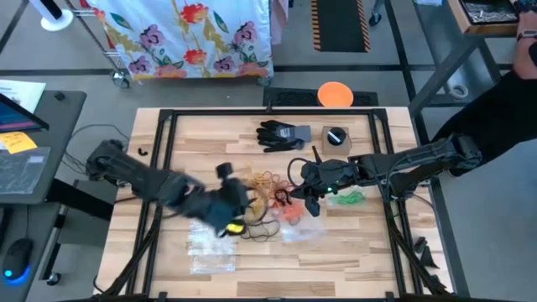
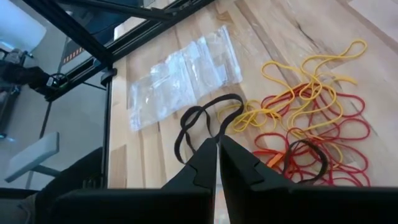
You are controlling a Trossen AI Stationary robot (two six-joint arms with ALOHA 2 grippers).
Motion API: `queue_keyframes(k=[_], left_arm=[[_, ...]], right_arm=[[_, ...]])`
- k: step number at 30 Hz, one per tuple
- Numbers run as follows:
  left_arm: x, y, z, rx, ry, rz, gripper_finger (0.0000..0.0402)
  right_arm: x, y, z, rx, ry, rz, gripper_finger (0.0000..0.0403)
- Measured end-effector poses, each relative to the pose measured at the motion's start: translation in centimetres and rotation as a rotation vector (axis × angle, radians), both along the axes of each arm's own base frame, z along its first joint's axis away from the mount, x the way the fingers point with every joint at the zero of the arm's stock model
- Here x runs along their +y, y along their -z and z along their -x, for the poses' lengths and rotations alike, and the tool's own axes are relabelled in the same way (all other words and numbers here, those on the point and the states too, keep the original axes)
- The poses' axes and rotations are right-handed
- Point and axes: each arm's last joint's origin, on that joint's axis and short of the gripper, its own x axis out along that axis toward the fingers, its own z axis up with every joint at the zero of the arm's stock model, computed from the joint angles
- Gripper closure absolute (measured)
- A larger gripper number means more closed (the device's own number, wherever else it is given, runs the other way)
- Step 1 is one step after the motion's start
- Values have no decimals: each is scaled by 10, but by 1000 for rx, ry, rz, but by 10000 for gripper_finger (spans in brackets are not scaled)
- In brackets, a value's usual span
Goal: Sort rubber bands
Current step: Put the orange rubber band into the transparent zip bag
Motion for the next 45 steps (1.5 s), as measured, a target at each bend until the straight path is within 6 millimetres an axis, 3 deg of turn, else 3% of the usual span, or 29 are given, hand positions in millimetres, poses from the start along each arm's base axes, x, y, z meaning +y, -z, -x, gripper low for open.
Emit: queue_keyframes(k=[4, 14, 21, 23, 25, 27, 30, 34, 38, 45], left_arm=[[-18, 10, 4, -42, -56, 4, 285], [-39, 80, -17, 116, -16, -88, 285], [-62, 139, -14, 3, 28, -275, 285], [-64, 152, -11, -27, 89, -284, 285], [-65, 160, -9, -73, 179, -257, 285], [-63, 164, -9, -139, 313, -201, 285], [-59, 166, -7, -249, 563, -87, 285], [-52, 170, -6, -342, 710, -25, 285], [-44, 170, -11, -351, 664, -88, 285], [-37, 164, -15, -408, 591, 7, 285]], right_arm=[[0, 0, 0, 8, 37, -58, 383], [0, 0, 0, 6, 33, -52, 383], [-1, -7, -4, -67, 58, -122, 383], [2, -12, -6, -119, -15, -111, 383], [11, -17, 1, -122, -131, -65, 384], [22, -21, 20, -59, -142, 5, 387], [40, -18, 59, 98, 68, 145, 398], [79, -12, 97, 73, 223, 147, 397], [113, 1, 100, 10, 248, 149, 375], [140, 50, 92, 197, 161, 322, 279]])
